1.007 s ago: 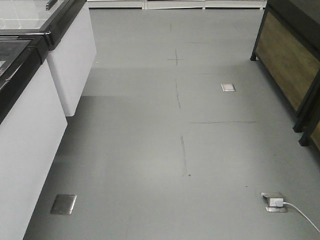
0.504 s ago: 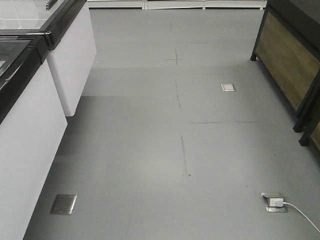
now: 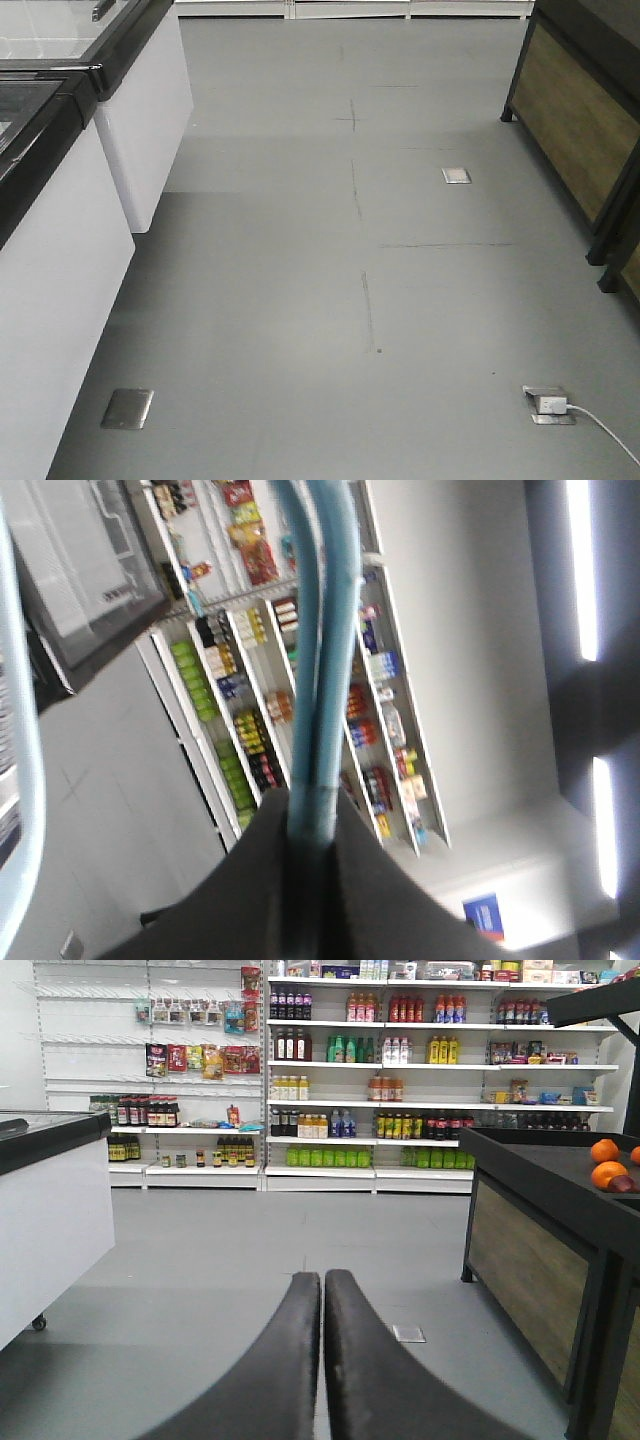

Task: Left arm holds basket, right arm returns cookies
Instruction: 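Lift the light-blue basket by its handle with the left gripper, then raise the held basket in front of the robot with the left gripper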

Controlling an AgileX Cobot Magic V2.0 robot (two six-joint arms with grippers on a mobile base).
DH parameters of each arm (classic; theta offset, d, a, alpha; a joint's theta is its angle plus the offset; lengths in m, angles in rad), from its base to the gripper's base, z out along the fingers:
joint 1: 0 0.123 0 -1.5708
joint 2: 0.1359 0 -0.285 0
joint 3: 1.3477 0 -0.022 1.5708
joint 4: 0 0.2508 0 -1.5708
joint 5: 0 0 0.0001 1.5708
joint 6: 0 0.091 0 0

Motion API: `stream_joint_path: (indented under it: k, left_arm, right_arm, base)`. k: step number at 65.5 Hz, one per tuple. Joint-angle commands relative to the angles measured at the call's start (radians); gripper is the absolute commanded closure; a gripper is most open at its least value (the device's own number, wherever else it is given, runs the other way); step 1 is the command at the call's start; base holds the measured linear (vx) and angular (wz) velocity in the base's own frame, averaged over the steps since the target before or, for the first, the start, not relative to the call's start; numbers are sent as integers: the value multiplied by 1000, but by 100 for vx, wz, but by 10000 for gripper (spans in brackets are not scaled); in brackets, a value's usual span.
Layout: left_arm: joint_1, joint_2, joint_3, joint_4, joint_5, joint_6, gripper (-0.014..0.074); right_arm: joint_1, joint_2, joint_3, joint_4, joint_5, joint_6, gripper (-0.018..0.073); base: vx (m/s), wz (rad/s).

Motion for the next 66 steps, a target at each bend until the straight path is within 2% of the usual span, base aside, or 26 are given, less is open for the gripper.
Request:
stream_joint_path:
  k: [1, 10, 19, 41, 56, 66]
  left_arm:
    - [-63, -78, -40, -139, 72, 7, 604]
    - [-174, -111, -39, -136, 117, 39, 604]
    - [-335, -153, -1, -133, 130, 90, 604]
    - [-750, -310, 424, -138, 87, 332, 604]
    - [-957, -310, 575, -138, 91, 434, 604]
    - [-1085, -309, 647, -138, 35, 481, 604]
  right_arm:
    - [-5, -12, 0, -5, -74, -4, 563]
    - [-5, -12, 0, -5, -74, -4, 563]
    - [-5, -12, 0, -5, -74, -4, 563]
    - [-5, -12, 0, -5, -74, -4, 563]
    - [-5, -12, 0, -5, -74, -4, 563]
    - [-5, -12, 0, -5, -74, -4, 563]
  base:
    - [0, 0]
    - [0, 0]
    - [0, 0]
    - [0, 0]
    - [0, 0]
    - [0, 0]
